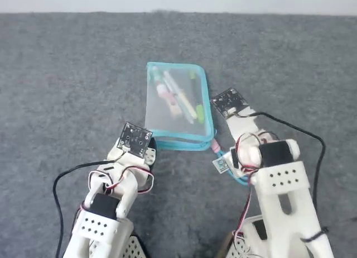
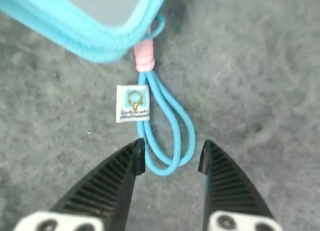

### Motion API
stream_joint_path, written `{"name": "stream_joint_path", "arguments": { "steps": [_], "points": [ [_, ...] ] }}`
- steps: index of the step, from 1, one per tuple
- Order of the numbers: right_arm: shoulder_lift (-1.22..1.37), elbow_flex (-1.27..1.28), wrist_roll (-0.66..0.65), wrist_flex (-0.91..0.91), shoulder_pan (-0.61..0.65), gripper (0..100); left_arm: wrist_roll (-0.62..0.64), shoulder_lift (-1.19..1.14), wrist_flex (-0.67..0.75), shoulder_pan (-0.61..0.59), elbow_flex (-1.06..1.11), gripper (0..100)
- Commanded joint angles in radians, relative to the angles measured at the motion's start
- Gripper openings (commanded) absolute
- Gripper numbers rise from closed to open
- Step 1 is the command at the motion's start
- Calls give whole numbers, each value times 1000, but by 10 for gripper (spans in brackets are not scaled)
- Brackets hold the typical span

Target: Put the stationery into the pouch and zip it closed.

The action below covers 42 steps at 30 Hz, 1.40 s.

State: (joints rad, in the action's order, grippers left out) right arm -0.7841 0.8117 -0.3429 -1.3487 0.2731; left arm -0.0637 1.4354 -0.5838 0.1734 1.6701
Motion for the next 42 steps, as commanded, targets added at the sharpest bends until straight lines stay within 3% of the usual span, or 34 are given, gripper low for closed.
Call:
{"name": "stream_joint_path", "arguments": {
  "steps": [1, 5, 9, 23, 32, 42],
  "points": [
    [13, 18, -15, 99, 117, 180, -15, 15, 46, 12, -18, 12],
    [85, 106, -6, 269, 229, 180, -17, 15, 46, 12, -18, 12],
    [168, 107, 64, 381, 217, 180, -17, 15, 46, 12, -18, 12],
    [478, 106, 61, 699, 205, 177, -17, 15, 46, 12, -22, 12],
    [552, 34, 57, 727, 62, 177, -17, 15, 44, 12, -22, 12],
    [704, -91, 32, 737, 64, 177, -17, 15, 44, 12, -19, 12]
  ]
}}
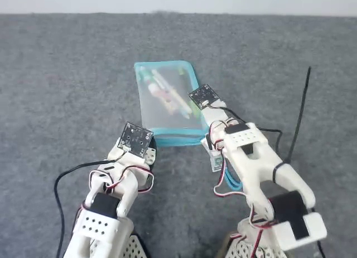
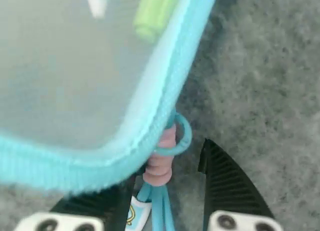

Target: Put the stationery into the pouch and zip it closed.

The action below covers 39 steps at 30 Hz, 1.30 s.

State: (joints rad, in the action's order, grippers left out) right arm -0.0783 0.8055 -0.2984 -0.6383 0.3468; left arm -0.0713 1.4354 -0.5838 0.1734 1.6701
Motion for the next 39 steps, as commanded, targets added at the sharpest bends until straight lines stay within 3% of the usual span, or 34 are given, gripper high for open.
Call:
{"name": "stream_joint_path", "arguments": {
  "steps": [1, 4, 7, 9, 11, 17, 25, 39],
  "points": [
    [8, -98, -12, 30, -10, 177, -9, 15, 44, 12, -19, 12],
    [25, -112, -12, 41, -13, 151, -9, 15, 44, 12, -19, 12],
    [19, -112, -12, 35, -15, 0, -9, 15, 44, 12, -19, 12],
    [-13, -115, -12, -16, -21, 32, -9, 15, 44, 12, -19, 12],
    [-79, -126, -12, -110, -21, 2, -9, 15, 44, 12, -19, 12],
    [-429, -126, -11, -372, 28, 6, -9, 15, 46, 12, -22, 12],
    [-742, -130, -60, -590, 334, 6, 0, 9, 12, 12, -59, 11],
    [-817, -127, -163, -601, 673, 6, 21, 8, 8, 11, -65, 10]
  ]
}}
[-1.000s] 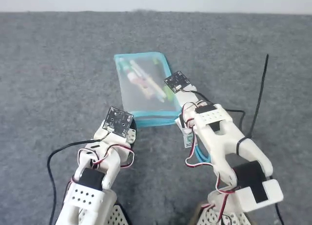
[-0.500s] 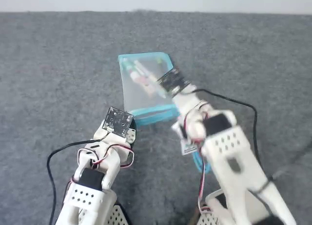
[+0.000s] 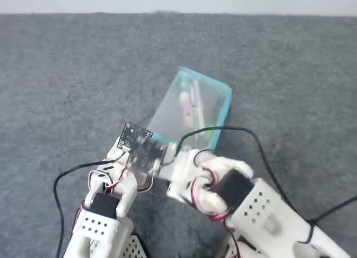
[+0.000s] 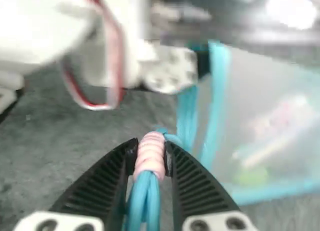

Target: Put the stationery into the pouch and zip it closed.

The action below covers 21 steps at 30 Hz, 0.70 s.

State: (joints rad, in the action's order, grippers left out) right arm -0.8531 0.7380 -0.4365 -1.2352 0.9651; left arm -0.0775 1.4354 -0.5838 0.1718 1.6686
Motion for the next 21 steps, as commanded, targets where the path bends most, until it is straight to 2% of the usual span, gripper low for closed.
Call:
{"name": "stream_joint_path", "arguments": {
  "steps": [1, 6, 12, 21],
  "points": [
    [-41, -60, -21, -4, 54, 6, 28, 8, 8, 12, -64, 10],
    [-39, -54, 8, -24, 35, 26, 28, 8, 8, 12, -65, 10],
    [-65, -118, 20, 22, -44, 6, 28, 8, 8, 12, -65, 10],
    [-87, -157, -11, 27, 113, 6, 29, 8, 9, 23, -64, 10]
  ]
}}
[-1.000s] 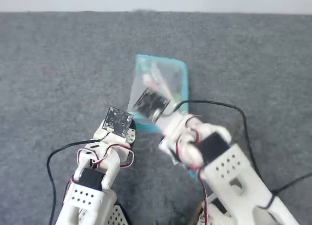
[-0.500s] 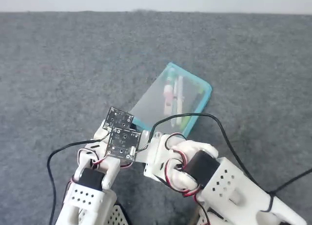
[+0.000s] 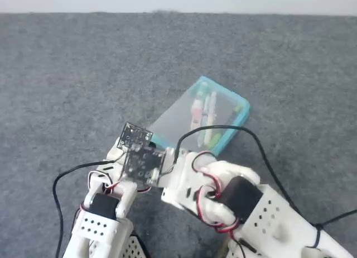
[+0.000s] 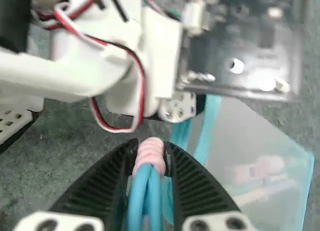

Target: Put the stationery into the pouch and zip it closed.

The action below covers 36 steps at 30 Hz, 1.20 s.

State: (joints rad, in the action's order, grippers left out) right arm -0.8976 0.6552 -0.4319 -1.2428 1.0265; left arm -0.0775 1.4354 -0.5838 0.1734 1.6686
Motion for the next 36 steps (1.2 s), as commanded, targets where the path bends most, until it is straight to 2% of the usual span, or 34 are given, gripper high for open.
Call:
{"name": "stream_joint_path", "arguments": {
  "steps": [1, 3, 9, 13, 17, 22, 25, 31, 36],
  "points": [
    [-33, -63, -14, 35, 53, 6, 29, 8, 9, 21, -64, 10],
    [-10, -40, -15, 24, 51, 26, 32, 8, 9, 21, -62, 10],
    [15, 23, -31, -73, 51, 287, 52, 8, 8, 11, -64, 10],
    [15, 52, -95, -147, 54, 381, 49, 8, 6, -15, -77, 10],
    [-50, 114, -103, -182, 4, 384, 49, 8, 3, -43, -85, 11],
    [-228, 276, -124, -120, -231, 384, 49, 8, 3, -43, -87, 11],
    [-338, 422, -192, -54, -302, 384, 49, 8, 3, -41, -87, 11],
    [-403, 614, -207, 91, -341, 384, 49, 8, 3, -41, -88, 11],
    [-403, 660, -203, 168, -341, 385, 49, 8, -6, -40, -96, 11]
  ]
}}
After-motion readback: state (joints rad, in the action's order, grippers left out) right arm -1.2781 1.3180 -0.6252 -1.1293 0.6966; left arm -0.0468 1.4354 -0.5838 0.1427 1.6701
